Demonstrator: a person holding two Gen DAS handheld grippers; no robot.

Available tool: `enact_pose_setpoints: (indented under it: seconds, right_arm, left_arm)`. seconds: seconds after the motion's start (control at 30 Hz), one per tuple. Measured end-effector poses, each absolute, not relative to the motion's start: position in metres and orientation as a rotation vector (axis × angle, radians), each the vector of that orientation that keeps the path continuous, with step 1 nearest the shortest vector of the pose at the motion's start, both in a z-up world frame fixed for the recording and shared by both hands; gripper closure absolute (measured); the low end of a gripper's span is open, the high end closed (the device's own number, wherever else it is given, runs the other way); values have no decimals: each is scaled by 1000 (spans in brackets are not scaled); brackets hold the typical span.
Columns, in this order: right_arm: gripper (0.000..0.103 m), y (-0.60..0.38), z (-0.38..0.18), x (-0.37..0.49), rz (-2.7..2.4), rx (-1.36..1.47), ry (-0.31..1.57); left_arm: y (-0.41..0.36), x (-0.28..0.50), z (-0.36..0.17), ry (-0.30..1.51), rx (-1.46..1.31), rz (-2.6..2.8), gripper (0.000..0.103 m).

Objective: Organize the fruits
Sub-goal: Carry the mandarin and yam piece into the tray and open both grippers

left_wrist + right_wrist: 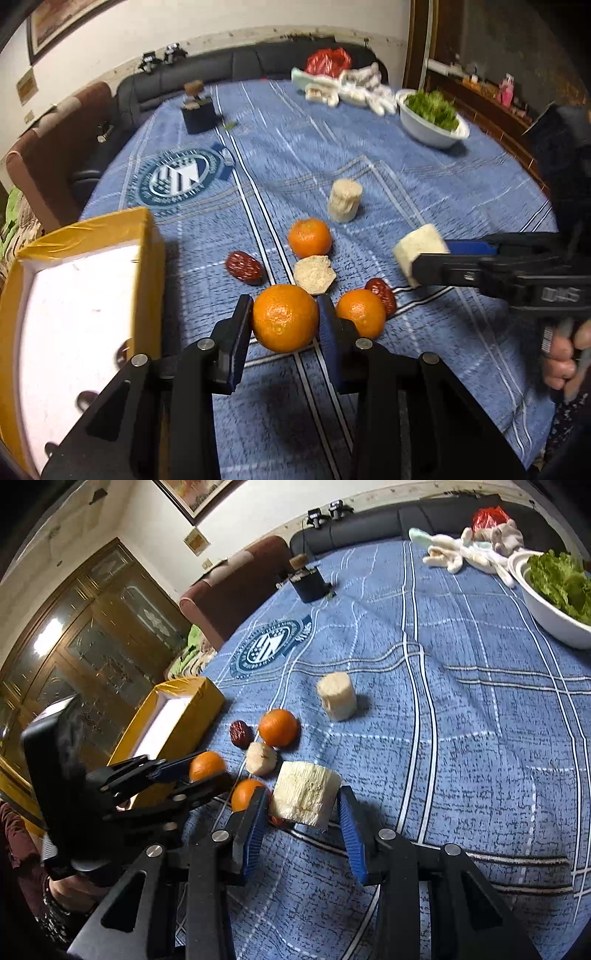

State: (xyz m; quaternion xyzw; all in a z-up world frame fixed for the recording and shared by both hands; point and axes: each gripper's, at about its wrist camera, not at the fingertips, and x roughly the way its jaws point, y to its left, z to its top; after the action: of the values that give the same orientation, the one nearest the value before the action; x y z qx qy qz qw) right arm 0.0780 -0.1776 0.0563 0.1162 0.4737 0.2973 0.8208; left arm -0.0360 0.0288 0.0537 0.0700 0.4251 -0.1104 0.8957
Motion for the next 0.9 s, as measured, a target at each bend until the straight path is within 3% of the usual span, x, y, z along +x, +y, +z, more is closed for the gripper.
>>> enact_pose_setpoints:
  seconds: [0.37,0.9]
  right_arm:
    - [64,-140,73,68,683,212,961]
    - [64,42,107,46,933,91,902]
  left_arm:
    - [81,-88,80,813,70,-177,70]
    - [209,-105,86,746,-60,135,70]
